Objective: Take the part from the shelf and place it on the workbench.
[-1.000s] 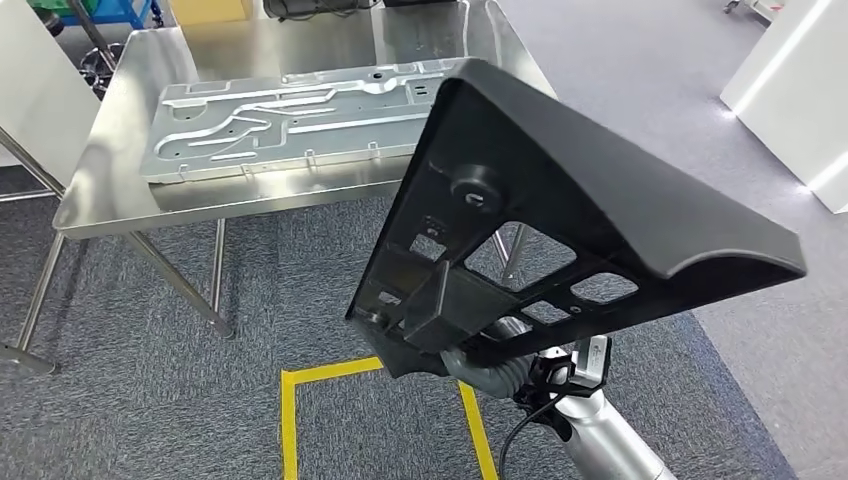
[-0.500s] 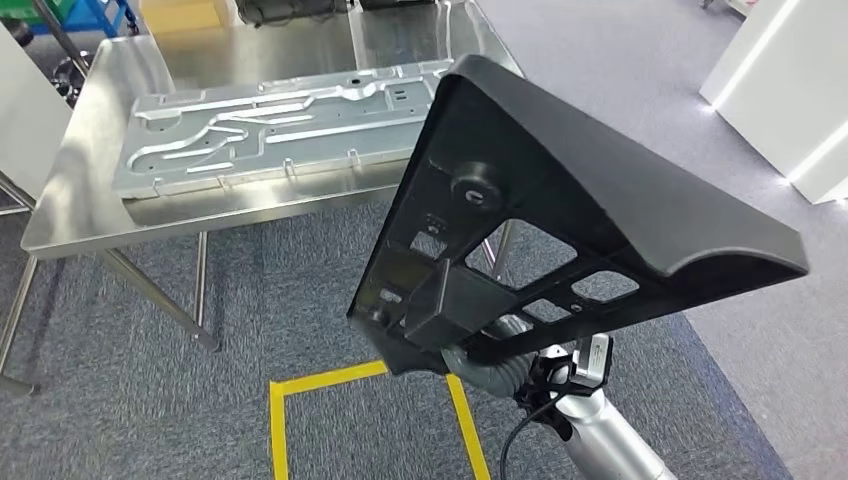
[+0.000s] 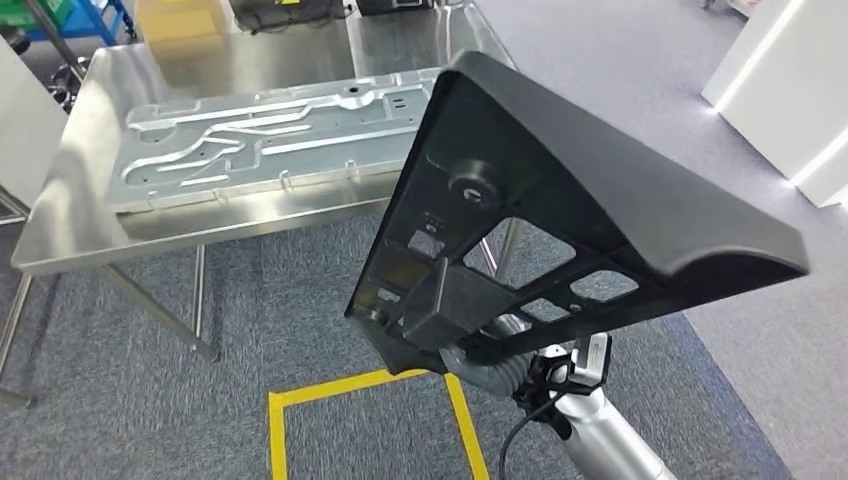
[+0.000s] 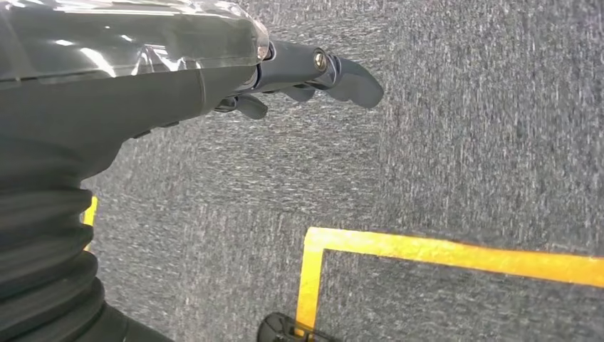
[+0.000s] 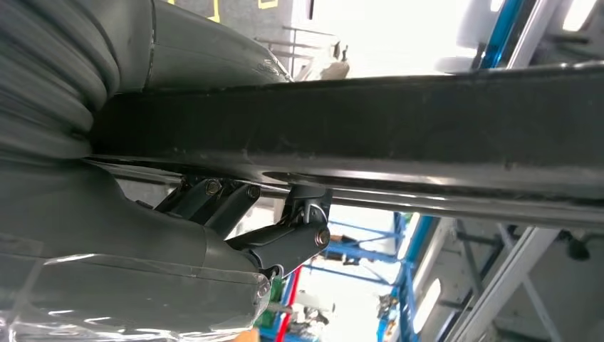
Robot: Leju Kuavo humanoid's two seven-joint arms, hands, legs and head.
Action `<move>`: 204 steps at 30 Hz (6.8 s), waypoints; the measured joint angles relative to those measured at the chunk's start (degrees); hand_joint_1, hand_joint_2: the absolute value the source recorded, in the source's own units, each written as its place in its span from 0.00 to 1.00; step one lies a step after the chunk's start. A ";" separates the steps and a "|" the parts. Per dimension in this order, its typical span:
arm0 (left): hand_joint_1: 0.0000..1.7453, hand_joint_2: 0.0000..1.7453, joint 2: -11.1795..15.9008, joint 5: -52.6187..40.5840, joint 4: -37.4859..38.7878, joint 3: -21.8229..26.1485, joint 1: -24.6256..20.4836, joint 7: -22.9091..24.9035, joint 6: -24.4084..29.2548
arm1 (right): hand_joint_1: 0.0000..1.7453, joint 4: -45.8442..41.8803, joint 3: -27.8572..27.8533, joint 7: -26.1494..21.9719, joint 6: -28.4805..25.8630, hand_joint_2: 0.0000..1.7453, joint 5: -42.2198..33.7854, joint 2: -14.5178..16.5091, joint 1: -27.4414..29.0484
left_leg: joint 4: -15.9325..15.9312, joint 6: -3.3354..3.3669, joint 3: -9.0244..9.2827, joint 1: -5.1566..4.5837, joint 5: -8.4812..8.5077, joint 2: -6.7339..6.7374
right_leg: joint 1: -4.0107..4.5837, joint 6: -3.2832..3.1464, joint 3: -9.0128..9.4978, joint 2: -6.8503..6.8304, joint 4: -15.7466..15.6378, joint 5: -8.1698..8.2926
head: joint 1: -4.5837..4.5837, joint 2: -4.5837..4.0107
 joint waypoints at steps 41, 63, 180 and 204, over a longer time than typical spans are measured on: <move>0.00 1.00 -0.10 0.01 -0.02 0.01 0.11 -0.72 -0.69 | 1.00 -0.32 -0.50 0.33 -2.03 1.00 3.14 -0.16 2.01 | 16.57 -1.06 -10.25 0.57 -3.91 -1.26 | -0.21 -2.28 2.85 1.11 0.06 -2.83 | 0.01 0.00; 0.00 1.00 -0.09 0.02 -0.02 0.19 0.24 -1.79 -1.15 | 1.00 2.17 -3.30 0.45 -10.75 1.00 10.88 -0.15 1.74 | 0.65 0.39 -0.78 -0.23 0.11 -1.15 | -0.50 -0.09 0.05 0.39 1.11 -0.84 | 0.01 0.00; 0.00 0.00 -0.98 -0.02 -0.17 1.36 1.17 -11.34 0.69 | 0.00 8.15 -39.02 -2.72 -66.11 0.00 55.60 13.04 24.45 | 0.79 1.78 -5.34 0.16 4.67 -0.49 | -0.47 0.42 -2.39 0.10 16.03 -12.06 | 0.03 0.00; 0.00 0.00 -1.21 0.01 -0.17 1.73 1.08 -11.05 0.82 | 0.00 50.62 -57.93 -2.30 -66.12 0.00 61.42 12.31 18.67 | -2.43 1.94 4.72 -1.25 -1.07 -0.38 | 0.43 -0.96 -0.06 -0.27 -0.39 1.72 | 0.01 0.00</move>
